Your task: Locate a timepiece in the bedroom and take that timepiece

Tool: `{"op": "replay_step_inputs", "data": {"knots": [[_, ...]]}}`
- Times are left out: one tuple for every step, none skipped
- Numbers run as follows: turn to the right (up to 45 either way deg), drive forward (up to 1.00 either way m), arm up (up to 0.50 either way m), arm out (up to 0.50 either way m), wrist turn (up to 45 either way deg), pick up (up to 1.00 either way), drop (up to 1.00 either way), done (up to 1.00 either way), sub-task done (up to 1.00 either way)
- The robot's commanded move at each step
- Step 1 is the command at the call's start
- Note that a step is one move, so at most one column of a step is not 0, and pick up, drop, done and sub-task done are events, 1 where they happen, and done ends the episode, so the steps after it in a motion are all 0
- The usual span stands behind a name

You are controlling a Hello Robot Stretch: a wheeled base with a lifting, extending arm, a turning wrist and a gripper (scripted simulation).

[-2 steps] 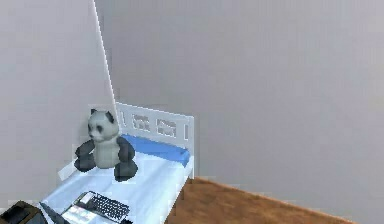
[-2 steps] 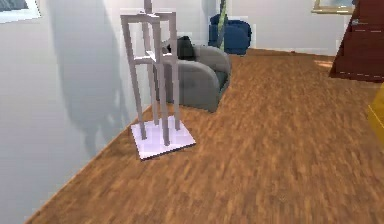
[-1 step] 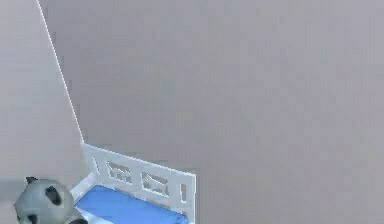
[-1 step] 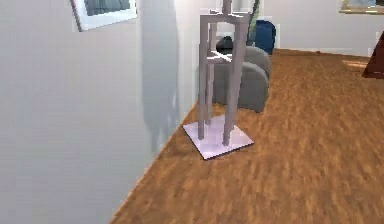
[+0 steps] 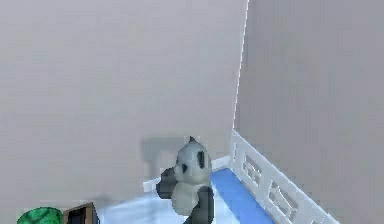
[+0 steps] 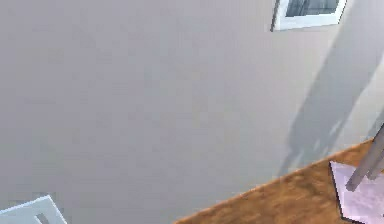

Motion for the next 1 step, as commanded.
{"op": "replay_step_inputs", "data": {"knots": [[-45.0,0.00,0.00,0.00,0.0,0.00,0.00,0.00,0.00]]}}
